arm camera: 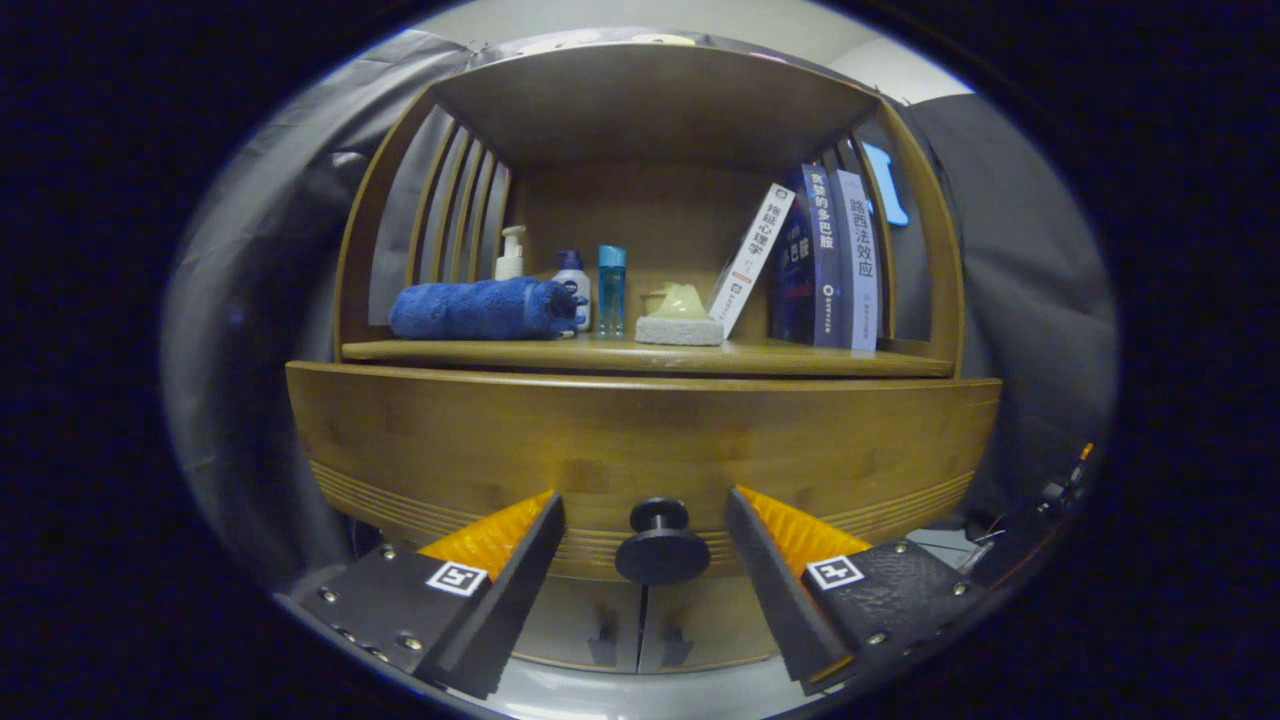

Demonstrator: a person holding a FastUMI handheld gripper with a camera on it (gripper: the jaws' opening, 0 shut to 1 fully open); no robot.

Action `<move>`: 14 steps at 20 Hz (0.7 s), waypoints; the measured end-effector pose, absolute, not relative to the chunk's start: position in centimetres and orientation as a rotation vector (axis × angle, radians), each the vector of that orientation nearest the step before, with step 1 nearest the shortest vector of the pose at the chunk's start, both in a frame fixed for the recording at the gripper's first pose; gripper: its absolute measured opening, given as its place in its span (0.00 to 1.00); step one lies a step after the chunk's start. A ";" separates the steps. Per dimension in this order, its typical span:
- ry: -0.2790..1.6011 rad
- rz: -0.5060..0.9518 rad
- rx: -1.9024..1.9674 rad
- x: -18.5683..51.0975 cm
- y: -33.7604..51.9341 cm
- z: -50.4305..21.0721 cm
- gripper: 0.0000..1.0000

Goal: Pull open the drawer, take out the items inside it, and place them on the countertop above the cabinet.

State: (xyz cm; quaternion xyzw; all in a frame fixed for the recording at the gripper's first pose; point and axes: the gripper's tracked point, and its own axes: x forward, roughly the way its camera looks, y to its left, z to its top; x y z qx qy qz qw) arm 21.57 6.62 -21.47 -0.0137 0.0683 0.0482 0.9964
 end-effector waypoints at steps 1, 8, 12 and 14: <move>0.138 0.094 -0.026 22.2 6.7 -21.5 1.00; 0.177 0.095 -0.023 24.1 7.0 -21.5 1.00; 0.214 0.096 -0.040 24.7 7.0 -21.5 1.00; 0.245 0.105 -0.061 24.2 6.8 -22.1 1.00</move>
